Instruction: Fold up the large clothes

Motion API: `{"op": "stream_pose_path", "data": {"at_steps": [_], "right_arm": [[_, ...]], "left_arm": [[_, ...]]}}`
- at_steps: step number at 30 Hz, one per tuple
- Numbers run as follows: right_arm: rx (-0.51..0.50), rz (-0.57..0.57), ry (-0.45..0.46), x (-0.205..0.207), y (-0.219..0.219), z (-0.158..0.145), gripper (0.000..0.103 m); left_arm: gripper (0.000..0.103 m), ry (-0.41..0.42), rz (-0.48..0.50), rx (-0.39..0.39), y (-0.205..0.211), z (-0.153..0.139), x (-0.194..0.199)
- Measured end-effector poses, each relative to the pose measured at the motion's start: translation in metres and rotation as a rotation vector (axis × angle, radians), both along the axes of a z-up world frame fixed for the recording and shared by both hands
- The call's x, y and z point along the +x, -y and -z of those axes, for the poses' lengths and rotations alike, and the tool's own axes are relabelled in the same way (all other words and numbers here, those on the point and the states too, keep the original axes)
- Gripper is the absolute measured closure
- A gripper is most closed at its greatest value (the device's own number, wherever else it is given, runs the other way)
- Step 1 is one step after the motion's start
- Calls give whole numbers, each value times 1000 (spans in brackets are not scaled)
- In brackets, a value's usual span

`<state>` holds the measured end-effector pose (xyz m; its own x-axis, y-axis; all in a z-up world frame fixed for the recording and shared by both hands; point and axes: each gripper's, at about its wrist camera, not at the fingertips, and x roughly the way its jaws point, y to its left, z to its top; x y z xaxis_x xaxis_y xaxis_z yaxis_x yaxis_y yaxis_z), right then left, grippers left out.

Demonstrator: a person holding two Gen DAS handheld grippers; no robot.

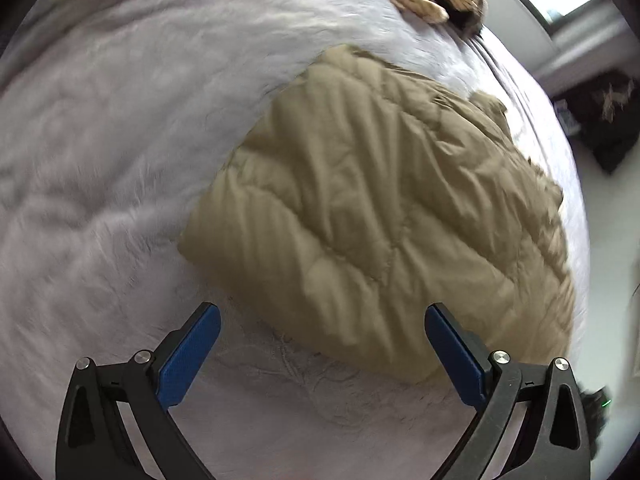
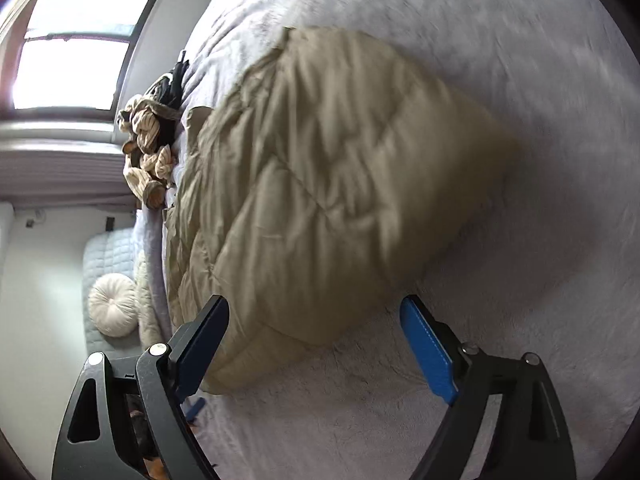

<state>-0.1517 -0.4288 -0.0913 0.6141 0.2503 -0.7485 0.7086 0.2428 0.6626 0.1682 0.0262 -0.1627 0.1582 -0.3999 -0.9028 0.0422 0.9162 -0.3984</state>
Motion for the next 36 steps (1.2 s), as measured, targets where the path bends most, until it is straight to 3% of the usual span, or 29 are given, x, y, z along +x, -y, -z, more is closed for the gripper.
{"op": "stream_pose_path", "data": {"at_steps": [4,8,15,20,21,22,24,25,26,27,29,36], "right_arm": [[92,21,50,-2,2,19,14],[134,45,94,1,5,38,14],[199,111,224,25,11,67,13],[181,121,255,43,9,76,13],[180,129,261,46,8,78,13],[181,135,261,47,8,78,13],[204,161,256,49,8,81,17],[217,172,254,48,8,82,25],[232,181,252,48,8,83,48],[258,188,251,48,7,85,61],[276,201,273,47,5,83,73],[259,140,350,40,-3,46,80]], "left_arm": [[1,-56,-41,-158,-10,24,2],[1,-62,-73,-267,-11,39,6],[1,-60,-103,-336,5,62,22],[1,-38,-177,-345,12,69,29],[5,-31,-188,-341,13,69,29],[29,-14,-202,-336,13,66,29],[65,-7,-182,-374,16,63,30],[75,4,-173,-380,17,58,30],[79,21,-155,-379,19,53,29],[83,37,-133,-375,19,46,29],[84,73,-88,-380,20,29,27],[84,107,11,-397,-6,-17,3]]}}
